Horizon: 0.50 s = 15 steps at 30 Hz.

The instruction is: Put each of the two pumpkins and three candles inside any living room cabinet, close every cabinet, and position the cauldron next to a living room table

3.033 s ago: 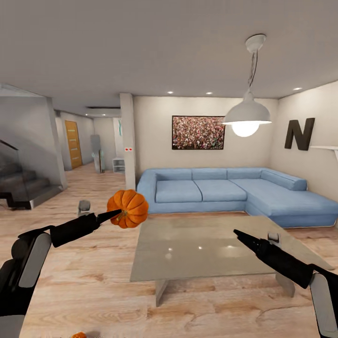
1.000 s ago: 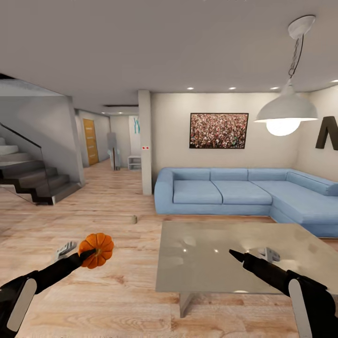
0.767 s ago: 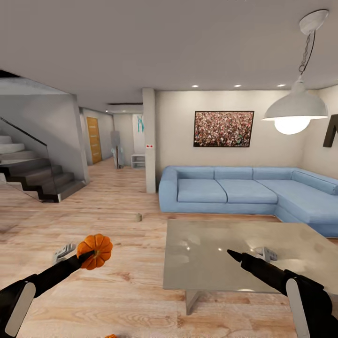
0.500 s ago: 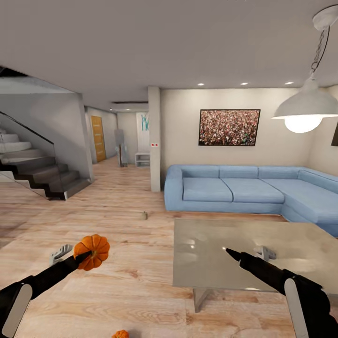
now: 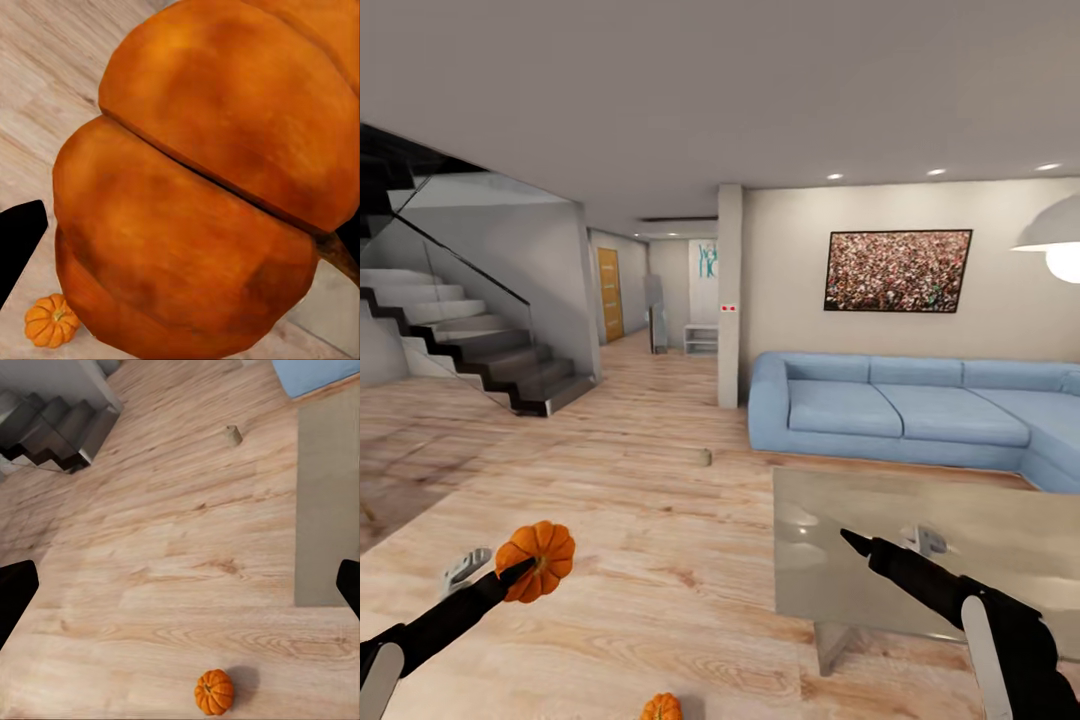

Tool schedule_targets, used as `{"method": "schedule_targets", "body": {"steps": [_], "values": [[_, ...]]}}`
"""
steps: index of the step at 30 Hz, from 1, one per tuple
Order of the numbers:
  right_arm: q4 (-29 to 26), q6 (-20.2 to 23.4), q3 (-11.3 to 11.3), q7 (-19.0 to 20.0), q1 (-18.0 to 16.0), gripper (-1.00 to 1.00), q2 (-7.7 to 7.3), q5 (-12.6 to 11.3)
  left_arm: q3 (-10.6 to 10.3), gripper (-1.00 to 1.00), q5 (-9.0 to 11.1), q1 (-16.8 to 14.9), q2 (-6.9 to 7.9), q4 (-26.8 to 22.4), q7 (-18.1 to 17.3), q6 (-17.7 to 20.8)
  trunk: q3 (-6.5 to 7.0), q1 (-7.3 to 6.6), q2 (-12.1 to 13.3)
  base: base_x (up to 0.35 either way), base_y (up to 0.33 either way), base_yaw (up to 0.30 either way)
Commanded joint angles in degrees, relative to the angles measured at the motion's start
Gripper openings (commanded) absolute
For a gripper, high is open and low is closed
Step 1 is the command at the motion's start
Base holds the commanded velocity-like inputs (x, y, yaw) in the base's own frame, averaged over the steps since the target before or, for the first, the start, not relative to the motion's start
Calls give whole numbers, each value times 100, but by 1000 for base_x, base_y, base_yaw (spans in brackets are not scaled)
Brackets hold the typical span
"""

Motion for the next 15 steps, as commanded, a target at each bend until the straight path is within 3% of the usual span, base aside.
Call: {"method": "schedule_targets", "body": {"steps": [1, 15], "values": [[0, 38, -16, 25, -5, 100, 5, -5, 18, -100, 93, -8, -2, 21, -12, 31, -8, 0, -6, 0, 9, 279], [203, 28, 4, 25, -5, 100, -3, 2, 68, -100, 92, -5, 1, 224, -17, -154, -8, 0, -6, 0, 1, 280]]}}
